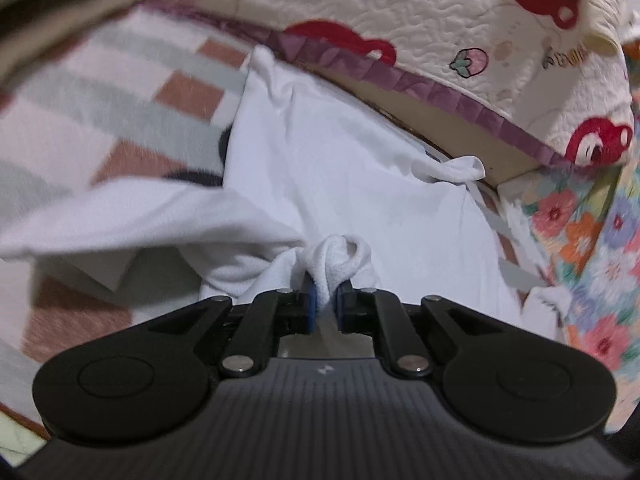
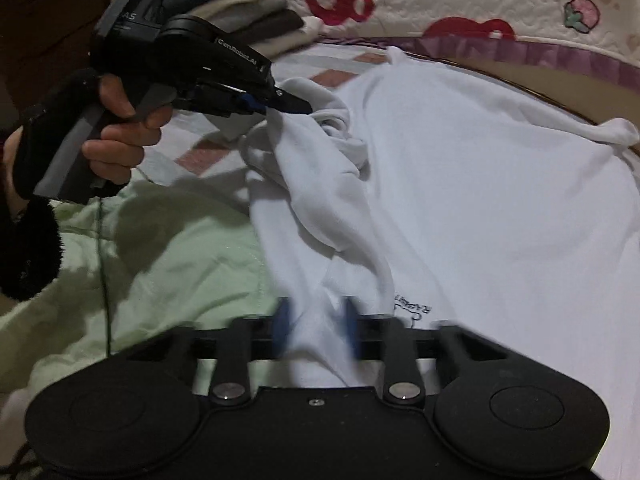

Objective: Fold clothes

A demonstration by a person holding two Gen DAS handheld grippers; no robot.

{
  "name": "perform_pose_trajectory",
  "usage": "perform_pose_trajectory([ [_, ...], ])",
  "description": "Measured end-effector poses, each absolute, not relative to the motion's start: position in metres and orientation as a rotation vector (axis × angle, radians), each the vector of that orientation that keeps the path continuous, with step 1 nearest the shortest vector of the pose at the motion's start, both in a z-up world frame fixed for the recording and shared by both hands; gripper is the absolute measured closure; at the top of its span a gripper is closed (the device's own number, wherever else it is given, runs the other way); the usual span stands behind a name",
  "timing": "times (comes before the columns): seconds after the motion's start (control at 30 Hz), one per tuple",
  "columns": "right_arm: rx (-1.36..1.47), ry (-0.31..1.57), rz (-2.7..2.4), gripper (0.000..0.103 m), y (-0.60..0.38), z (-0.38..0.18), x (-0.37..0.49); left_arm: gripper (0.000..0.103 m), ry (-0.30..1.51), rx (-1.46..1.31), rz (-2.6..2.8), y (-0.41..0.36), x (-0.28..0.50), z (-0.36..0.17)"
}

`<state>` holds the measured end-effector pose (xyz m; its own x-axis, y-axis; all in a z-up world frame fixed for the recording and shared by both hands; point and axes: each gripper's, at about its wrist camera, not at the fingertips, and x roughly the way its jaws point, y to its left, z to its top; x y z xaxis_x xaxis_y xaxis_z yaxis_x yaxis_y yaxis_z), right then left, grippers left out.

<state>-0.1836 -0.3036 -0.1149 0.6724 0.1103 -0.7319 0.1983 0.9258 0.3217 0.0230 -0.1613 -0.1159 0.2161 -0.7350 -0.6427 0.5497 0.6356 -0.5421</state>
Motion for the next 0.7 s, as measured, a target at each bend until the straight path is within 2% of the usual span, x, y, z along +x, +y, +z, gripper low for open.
perform_pose_trajectory([
  [0.07,0.458,0.807,-0.025,0.089,-0.31,-0.112,-0.19,0.095,0.999,-0.207,-0.881,-0.147,0.019,-0.106],
  [0.33,0.728,0.675,0.155,0.091,-0.319,-0.101,-0.21,0.095,0.935,-0.176,-0.805,-0.089,0.005,-0.065],
  [0.5,0.839,0.667,0.258,0.092,-0.301,-0.101,-0.21,0.096,0.894,-0.145,-0.752,-0.052,-0.006,-0.041],
  [0.6,0.807,0.753,0.31,0.092,-0.272,-0.113,-0.2,0.097,0.889,-0.002,-0.654,-0.027,-0.024,-0.047],
  [0.7,0.728,0.863,0.346,0.092,-0.238,-0.127,-0.188,0.099,0.965,0.051,-0.553,-0.007,-0.032,-0.074],
])
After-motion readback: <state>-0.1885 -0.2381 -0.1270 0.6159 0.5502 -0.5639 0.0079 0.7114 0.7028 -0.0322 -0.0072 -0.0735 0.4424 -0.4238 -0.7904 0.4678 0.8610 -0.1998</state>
